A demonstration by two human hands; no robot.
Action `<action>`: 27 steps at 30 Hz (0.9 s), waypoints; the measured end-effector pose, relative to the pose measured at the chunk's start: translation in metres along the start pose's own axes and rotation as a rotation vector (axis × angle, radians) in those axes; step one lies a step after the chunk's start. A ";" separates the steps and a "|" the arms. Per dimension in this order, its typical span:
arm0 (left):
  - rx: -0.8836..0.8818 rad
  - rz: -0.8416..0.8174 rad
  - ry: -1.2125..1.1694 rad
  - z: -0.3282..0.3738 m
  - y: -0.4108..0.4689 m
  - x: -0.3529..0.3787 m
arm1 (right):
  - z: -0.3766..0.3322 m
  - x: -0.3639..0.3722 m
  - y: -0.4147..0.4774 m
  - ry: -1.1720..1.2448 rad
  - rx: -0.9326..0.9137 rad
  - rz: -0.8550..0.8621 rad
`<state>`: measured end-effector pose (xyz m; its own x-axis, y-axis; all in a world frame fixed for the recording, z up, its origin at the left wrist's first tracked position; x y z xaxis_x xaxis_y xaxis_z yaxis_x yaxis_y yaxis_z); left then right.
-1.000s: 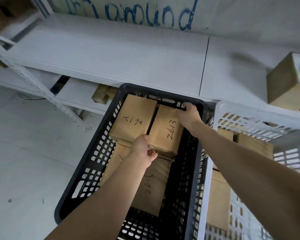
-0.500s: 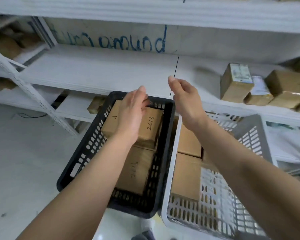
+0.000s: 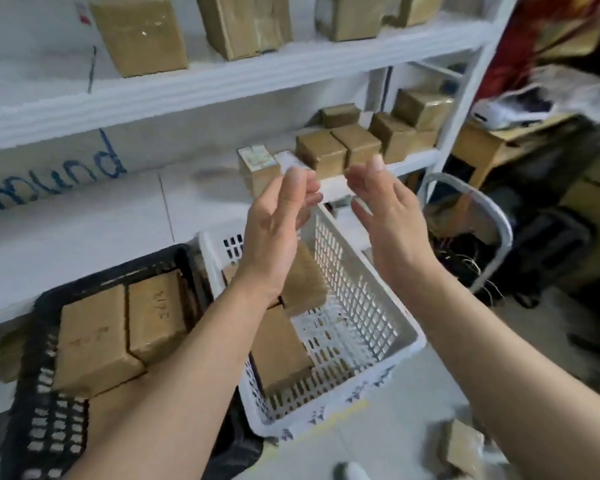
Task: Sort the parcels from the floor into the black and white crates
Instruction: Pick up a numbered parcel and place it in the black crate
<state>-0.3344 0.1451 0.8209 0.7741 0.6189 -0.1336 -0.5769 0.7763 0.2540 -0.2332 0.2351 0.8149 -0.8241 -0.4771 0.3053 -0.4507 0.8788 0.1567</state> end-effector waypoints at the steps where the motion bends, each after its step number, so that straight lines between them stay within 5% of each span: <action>1: 0.002 -0.071 -0.020 0.000 -0.004 0.014 | -0.004 -0.017 -0.009 -0.014 -0.017 0.071; 15: 0.029 -0.968 -0.166 0.046 -0.164 0.275 | -0.095 -0.268 -0.246 -0.170 -0.163 0.950; 27: -0.131 -1.123 -0.068 0.031 -0.303 0.457 | -0.096 -0.456 -0.385 -0.134 -0.010 1.204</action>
<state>0.2018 0.1890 0.7128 0.8814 -0.4408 -0.1699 0.4336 0.8976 -0.0794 0.3492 0.1155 0.7060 -0.7433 0.6494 0.1606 0.6312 0.7603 -0.1533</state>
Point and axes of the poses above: each hand's wrist, its own y-axis towards the middle knuckle, its own x-axis out of the palm, z = x × y, the point moved 3 cm from there along y, towards the middle knuckle, and after that the axes turned 11 degrees about y, right-handed, at the moved point
